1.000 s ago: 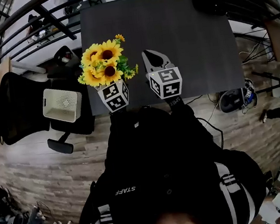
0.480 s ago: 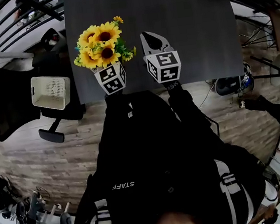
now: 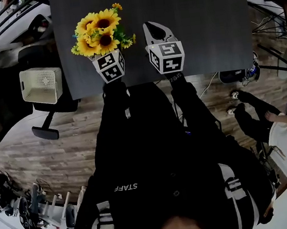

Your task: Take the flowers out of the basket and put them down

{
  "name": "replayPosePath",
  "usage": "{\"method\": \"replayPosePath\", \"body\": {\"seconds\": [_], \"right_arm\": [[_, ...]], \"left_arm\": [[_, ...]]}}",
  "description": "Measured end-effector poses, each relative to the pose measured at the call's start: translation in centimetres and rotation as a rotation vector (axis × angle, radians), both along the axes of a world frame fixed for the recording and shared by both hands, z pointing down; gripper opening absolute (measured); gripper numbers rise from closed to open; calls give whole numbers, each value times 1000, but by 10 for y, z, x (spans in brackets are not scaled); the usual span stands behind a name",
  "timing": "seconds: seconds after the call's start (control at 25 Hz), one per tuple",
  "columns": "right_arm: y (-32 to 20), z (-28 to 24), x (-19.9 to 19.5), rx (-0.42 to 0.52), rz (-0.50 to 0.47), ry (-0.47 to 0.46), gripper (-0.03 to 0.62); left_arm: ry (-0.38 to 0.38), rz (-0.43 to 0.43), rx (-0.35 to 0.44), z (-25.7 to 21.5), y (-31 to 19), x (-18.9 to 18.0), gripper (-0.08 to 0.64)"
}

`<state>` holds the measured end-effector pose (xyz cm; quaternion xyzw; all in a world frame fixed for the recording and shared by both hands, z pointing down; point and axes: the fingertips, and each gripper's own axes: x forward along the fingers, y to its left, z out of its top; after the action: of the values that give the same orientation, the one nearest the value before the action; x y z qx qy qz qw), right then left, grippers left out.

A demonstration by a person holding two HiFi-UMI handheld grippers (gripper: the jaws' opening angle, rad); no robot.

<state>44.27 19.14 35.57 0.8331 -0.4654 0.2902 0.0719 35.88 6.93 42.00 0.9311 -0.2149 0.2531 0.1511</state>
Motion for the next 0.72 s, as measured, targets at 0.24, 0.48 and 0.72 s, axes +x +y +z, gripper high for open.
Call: {"method": "replayPosePath", "body": {"seconds": [0.24,0.48,0.72], "right_arm": [[3,40,2,-20,-11,-32,14],[-2,63,-3,-31,-27,-51,14],[-5,75,-5,-45,-29,-62,14]], "left_arm": [[-45,12,-16,49,5,4,525],[-80,21,-20,83,3,6,525],[-84,24,-30,102,1,6,525]]}}
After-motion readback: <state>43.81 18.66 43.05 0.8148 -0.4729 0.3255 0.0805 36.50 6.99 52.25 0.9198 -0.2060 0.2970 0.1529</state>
